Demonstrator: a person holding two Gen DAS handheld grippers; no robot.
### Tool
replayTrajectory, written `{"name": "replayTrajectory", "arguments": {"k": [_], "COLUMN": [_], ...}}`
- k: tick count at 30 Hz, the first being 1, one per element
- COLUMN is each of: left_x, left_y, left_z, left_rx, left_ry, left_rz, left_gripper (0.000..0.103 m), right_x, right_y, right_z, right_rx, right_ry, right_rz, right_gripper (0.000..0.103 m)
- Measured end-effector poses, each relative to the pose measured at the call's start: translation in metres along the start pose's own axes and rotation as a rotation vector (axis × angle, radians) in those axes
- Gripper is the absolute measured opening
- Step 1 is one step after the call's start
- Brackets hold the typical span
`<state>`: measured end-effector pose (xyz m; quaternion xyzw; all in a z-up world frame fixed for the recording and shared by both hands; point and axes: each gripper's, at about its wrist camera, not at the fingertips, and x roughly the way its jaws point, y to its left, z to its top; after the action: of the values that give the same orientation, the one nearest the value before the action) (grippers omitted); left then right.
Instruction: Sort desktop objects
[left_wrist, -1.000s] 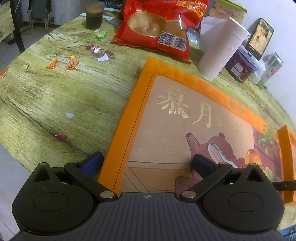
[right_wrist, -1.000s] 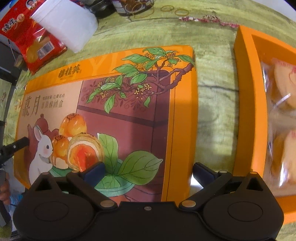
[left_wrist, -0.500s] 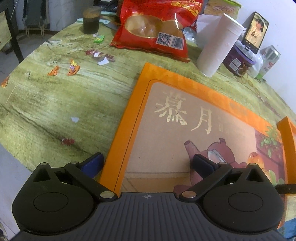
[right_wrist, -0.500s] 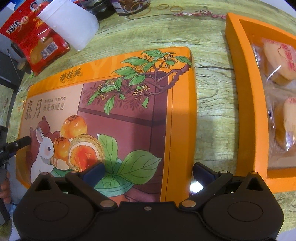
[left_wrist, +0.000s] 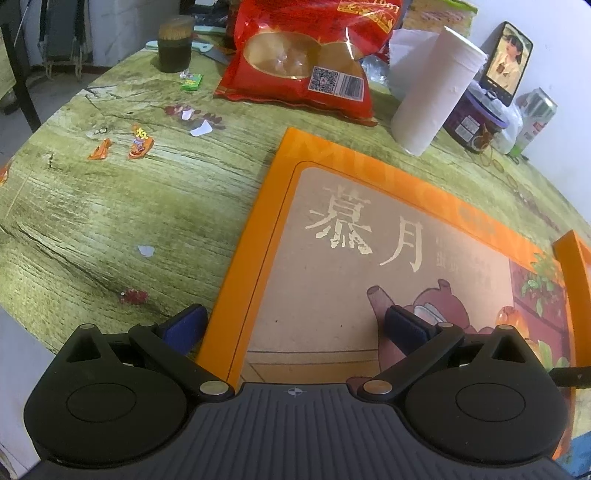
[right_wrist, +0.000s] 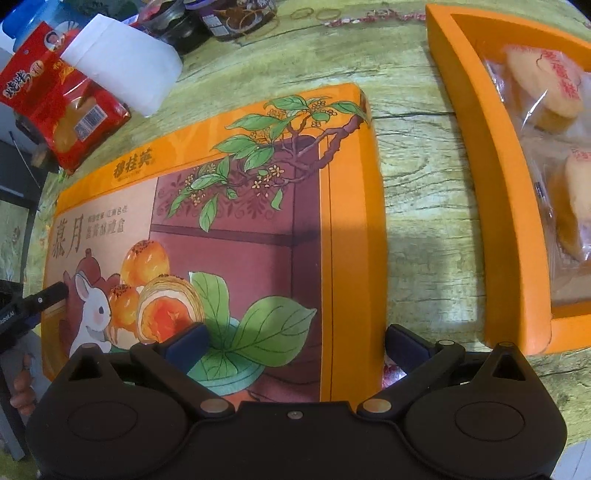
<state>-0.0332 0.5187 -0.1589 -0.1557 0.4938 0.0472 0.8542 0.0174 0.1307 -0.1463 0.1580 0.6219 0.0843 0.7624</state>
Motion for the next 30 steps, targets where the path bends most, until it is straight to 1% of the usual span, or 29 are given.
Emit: {"name": "replayTrajectory", "arguments": {"k": [10, 14, 17, 19, 20, 23, 26, 29, 30], "left_x": [0.000, 0.000, -0.001, -0.001, -0.002, -0.003, -0.004, -0.005, -0.006], "left_y": [0.004, 0.005, 0.006, 0.007, 0.007, 0.008, 0.008, 0.008, 0.008], "left_z": [-0.001, -0.002, -0.003, -0.004, -0.004, -0.006, -0.009, -0.012, -0.013], "left_rx": [-0.016, -0.015, -0.004, 0.003, 0.006, 0.011, 0.010, 0.015, 0.016], "left_ry": [-0.003, -0.012, -0.012, -0.012, -0.011, -0.012, -0.015, -0.011, -0.009], "left_rz": [-0.005, -0.004, -0.011, -0.014, -0.016, -0.021, -0.028, -0.034, -0.035], "left_gripper": [0.103, 0.103, 0.103, 0.103, 0.103, 0.103, 0.103, 0.103, 0.103], "right_x": [-0.003, -0.005, -0.005, -0.005, -0.005, -0.008, -0.005, 0.002, 0.003], "right_y": [-0.008, -0.014, -0.019, -0.021, -0.022, -0.019, -0.009, -0.002, -0.001], "right_z": [-0.006, -0.006, -0.004, -0.001, 0.000, 0.004, 0.015, 0.022, 0.022], "right_rx": [-0.030, -0.039, -0.043, -0.035, -0.023, -0.003, -0.061, -0.090, -0.090], "right_ry": [-0.049, -0.068, -0.072, -0.063, -0.060, -0.087, -0.100, -0.075, -0.074], "right_rz": [0.061, 0.106, 0.145, 0.153, 0.153, 0.134, 0.070, 0.018, 0.013], "right_gripper": [0.103, 0.103, 0.103, 0.103, 0.102, 0.102, 0.102, 0.101, 0.101]}}
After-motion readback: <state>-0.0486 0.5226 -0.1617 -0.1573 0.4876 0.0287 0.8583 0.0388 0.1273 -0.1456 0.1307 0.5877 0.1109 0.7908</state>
